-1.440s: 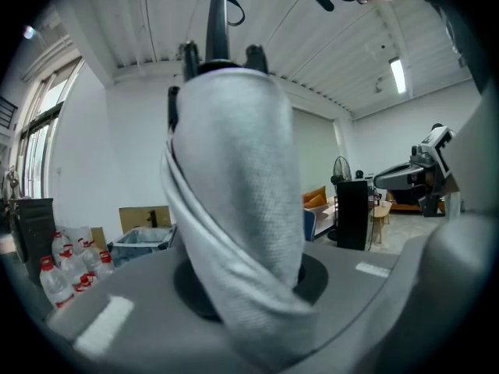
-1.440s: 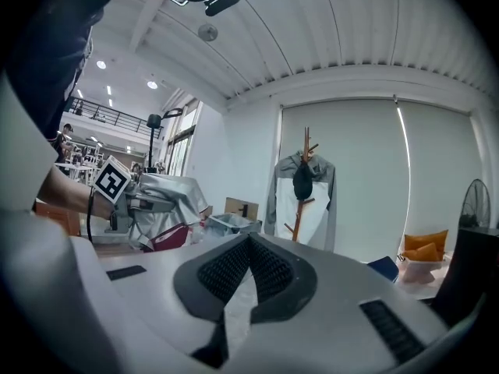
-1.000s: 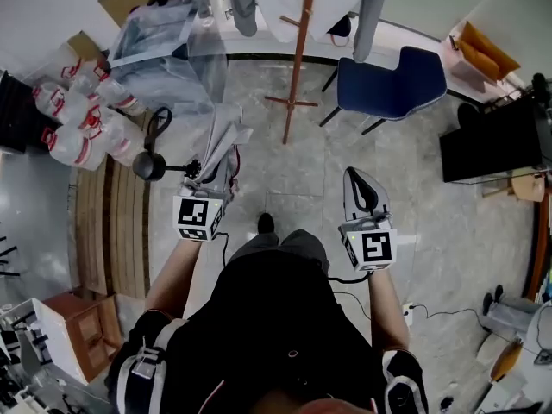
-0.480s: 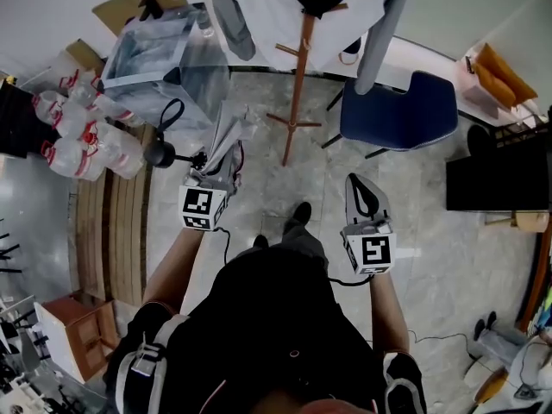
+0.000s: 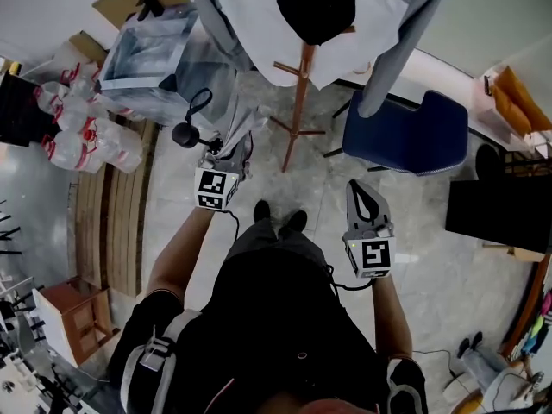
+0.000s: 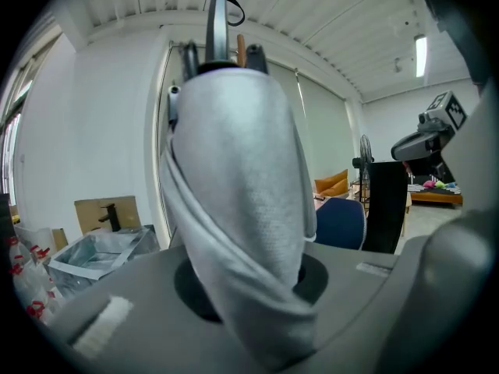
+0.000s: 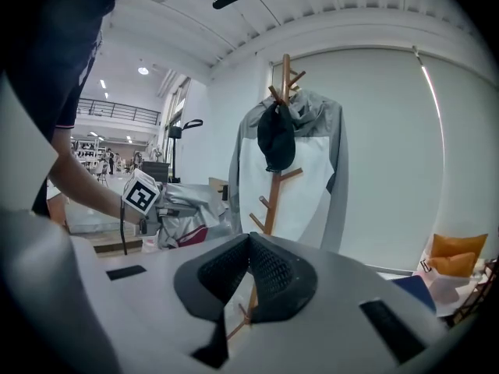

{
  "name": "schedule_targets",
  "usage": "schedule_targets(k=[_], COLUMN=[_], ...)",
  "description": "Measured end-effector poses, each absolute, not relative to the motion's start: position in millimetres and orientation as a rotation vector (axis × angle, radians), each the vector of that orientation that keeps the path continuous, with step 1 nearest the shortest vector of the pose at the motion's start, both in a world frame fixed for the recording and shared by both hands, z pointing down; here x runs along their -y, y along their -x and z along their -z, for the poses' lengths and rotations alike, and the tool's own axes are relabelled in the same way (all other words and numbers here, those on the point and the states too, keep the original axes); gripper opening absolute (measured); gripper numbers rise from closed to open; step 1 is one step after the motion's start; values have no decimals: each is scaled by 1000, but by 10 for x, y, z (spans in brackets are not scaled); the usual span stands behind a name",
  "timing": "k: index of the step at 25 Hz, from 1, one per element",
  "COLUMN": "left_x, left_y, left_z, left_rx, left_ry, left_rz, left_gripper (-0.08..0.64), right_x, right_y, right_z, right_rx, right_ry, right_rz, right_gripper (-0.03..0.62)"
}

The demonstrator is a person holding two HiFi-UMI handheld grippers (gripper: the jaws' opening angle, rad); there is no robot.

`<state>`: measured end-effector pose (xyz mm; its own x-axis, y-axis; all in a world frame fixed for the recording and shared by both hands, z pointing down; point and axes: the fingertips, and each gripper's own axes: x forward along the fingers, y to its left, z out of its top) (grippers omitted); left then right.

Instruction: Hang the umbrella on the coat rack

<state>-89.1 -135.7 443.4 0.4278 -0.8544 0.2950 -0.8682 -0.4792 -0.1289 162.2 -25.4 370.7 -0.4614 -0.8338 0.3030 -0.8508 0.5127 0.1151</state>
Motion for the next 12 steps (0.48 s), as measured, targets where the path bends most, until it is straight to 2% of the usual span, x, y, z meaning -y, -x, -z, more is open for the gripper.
schedule_targets(k=[12], left_x=[2037], left_y=[843], left_z=[-5182], left_rx=[1454], left_ry=[-2610], left_rz=[-574], left_gripper=[44], right_x=[674], right_y=[-1476], right_z=[-4000], right_rx=[2363], right_ry=[-1423], right_rz=[-144], right_gripper=[3])
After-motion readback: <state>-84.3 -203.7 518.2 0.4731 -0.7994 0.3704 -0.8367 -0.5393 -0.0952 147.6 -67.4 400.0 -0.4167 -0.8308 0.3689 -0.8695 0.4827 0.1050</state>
